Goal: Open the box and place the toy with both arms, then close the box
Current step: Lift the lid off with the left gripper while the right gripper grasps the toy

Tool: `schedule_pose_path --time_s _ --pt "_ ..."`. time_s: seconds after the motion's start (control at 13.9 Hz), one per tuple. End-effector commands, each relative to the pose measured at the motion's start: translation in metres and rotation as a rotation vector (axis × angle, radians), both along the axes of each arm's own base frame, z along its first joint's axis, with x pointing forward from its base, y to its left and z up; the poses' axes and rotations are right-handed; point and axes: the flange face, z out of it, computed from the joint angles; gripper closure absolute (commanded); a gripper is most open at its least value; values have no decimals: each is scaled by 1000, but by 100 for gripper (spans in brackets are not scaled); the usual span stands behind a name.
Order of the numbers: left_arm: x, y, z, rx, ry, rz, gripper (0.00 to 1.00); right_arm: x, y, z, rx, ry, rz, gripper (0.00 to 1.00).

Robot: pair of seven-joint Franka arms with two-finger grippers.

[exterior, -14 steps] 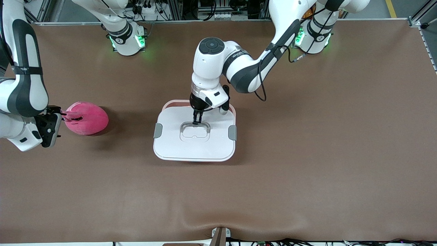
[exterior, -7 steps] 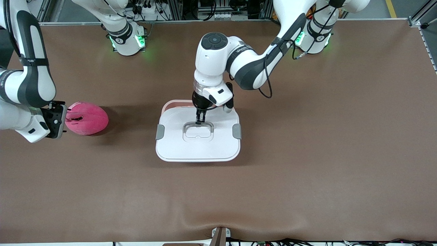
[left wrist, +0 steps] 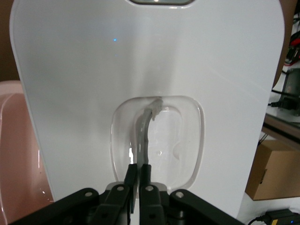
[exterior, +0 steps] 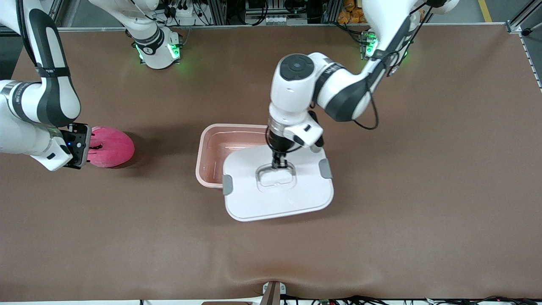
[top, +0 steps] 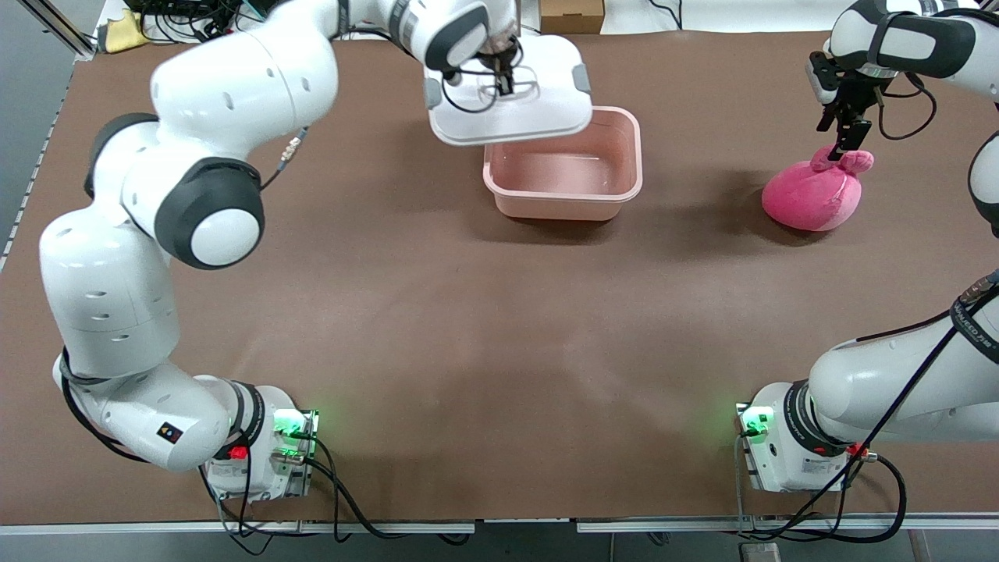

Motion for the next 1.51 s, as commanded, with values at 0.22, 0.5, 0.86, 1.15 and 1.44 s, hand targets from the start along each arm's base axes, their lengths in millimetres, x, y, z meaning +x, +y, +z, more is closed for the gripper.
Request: schedule_pose_path --time_s 0.22,0.5,0.86,1.15,1.44 --pt "26 79 30 -3 110 -7 100 -18 0 -6 4 -28 56 39" --pt "10 107 35 30 123 -45 100 -19 -2 -7 8 -24 51 90" --pt "20 167 52 18 125 -82 100 -22 -15 -8 20 -16 16 100" --pt "25 218 59 40 117 -128 100 -23 -14 5 53 -1 -24 100" --pt "31 279 68 13 161 -216 100 -12 -17 50 63 22 -32 100"
